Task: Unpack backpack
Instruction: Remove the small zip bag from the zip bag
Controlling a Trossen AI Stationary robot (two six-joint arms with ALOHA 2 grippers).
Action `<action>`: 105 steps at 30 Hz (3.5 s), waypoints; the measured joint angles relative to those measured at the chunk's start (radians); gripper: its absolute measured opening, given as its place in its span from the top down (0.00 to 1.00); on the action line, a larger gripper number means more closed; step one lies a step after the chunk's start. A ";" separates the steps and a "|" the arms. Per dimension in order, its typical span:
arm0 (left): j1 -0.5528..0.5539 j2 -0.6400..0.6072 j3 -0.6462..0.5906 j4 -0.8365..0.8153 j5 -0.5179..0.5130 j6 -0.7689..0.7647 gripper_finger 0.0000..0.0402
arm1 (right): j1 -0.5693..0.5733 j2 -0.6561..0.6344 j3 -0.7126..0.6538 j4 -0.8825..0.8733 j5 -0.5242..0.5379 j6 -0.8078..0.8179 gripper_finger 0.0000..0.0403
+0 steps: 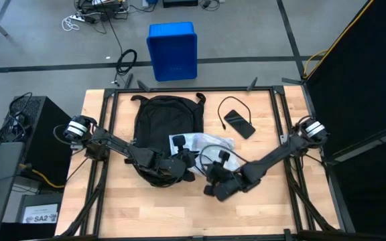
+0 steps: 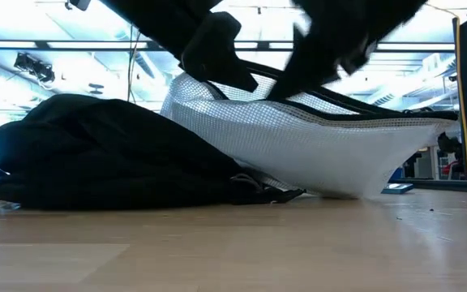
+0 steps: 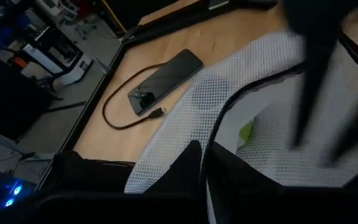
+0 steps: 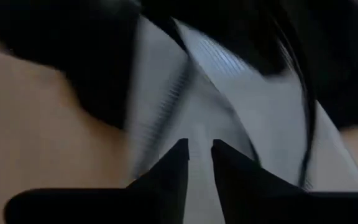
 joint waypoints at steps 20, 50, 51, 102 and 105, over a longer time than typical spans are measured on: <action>-0.039 0.000 0.000 -0.117 0.009 0.011 1.00 | -0.022 0.000 -0.083 -0.292 -0.199 0.213 0.99; -0.108 -0.077 0.001 -0.149 0.028 0.077 0.91 | 0.051 0.000 -0.090 -0.527 -0.045 0.467 0.92; -0.108 -0.077 0.001 -0.149 0.032 0.076 0.91 | 0.049 0.000 -0.090 -0.498 -0.037 0.439 0.91; -0.104 -0.076 0.001 -0.180 0.080 0.043 0.91 | -0.030 0.068 -0.007 0.253 -0.210 -0.257 0.65; -0.104 -0.076 0.001 -0.189 0.080 0.038 0.91 | -0.044 0.068 -0.007 0.260 -0.199 -0.267 0.70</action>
